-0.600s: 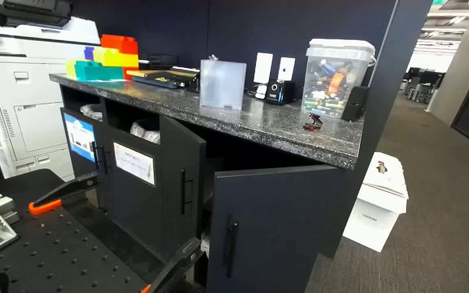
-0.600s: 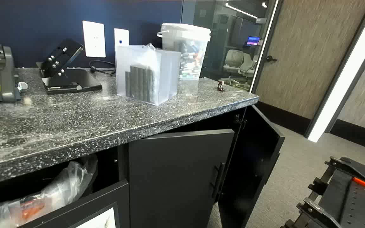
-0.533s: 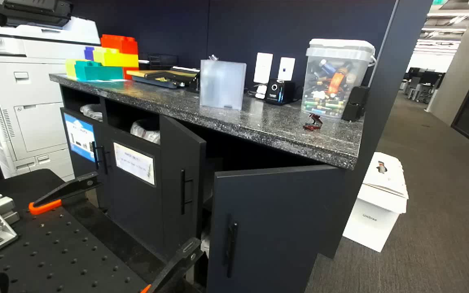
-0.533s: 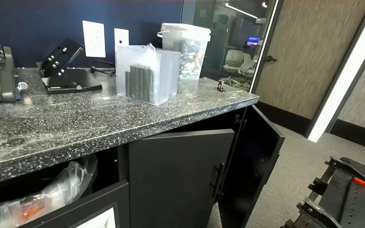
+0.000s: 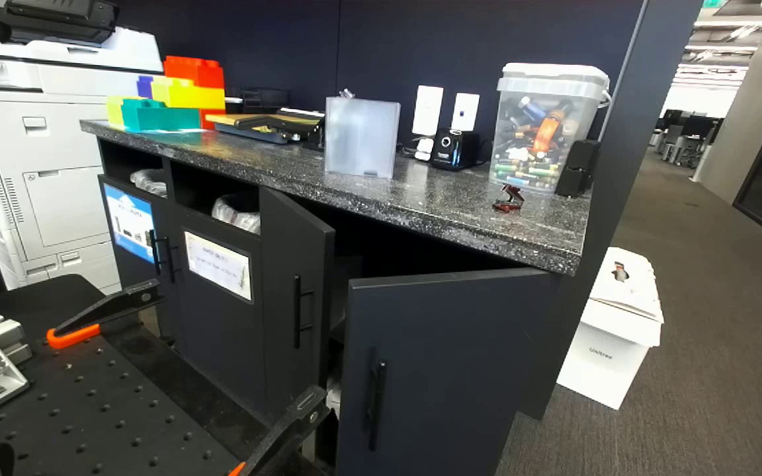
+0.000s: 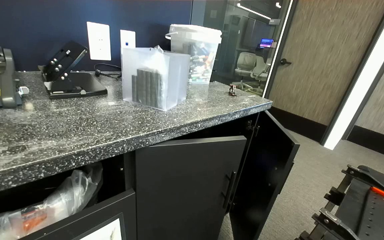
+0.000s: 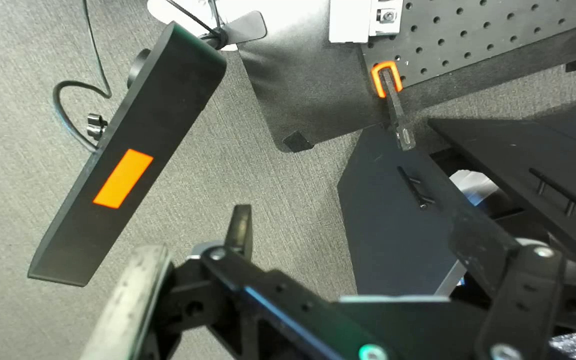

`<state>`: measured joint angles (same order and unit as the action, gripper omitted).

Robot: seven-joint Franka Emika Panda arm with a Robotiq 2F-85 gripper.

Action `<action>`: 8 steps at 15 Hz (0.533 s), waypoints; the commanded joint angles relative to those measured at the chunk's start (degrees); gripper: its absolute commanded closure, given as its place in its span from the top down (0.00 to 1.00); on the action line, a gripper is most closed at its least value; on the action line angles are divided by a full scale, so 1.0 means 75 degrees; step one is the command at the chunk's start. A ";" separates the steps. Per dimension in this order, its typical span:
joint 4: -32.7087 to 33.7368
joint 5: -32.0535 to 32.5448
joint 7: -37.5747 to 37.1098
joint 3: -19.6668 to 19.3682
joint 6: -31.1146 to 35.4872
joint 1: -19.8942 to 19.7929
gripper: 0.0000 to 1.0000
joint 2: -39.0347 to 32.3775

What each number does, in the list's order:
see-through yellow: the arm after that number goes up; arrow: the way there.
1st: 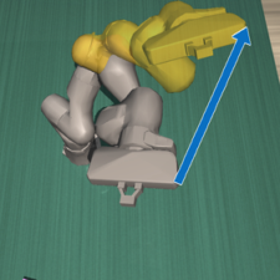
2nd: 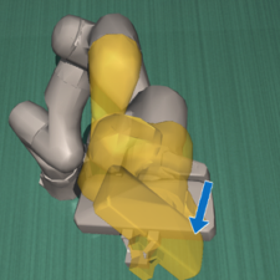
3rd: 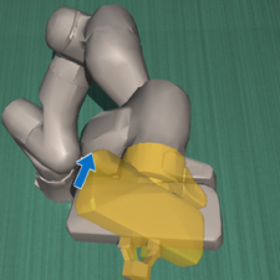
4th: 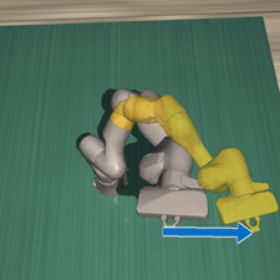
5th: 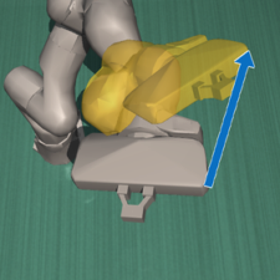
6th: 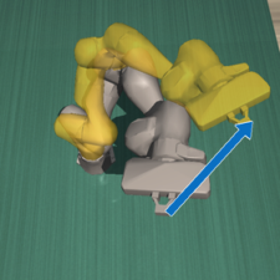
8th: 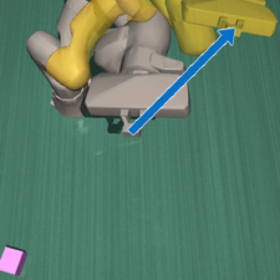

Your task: Close the bottom left cabinet drawer

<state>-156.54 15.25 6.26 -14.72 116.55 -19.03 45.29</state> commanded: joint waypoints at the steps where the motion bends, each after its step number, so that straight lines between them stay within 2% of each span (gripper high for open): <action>1: 0.0014 0.0001 -0.0002 -0.0003 -0.0019 0.0008 1.00 -0.0001; 4: -0.0094 0.0019 -0.0170 0.0244 0.0148 0.0183 1.00 -0.0291; 8: -0.0201 -0.0261 -0.0689 0.0819 0.0661 0.0832 1.00 -0.1196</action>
<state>-158.16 14.86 4.90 -11.85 117.84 -15.89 42.24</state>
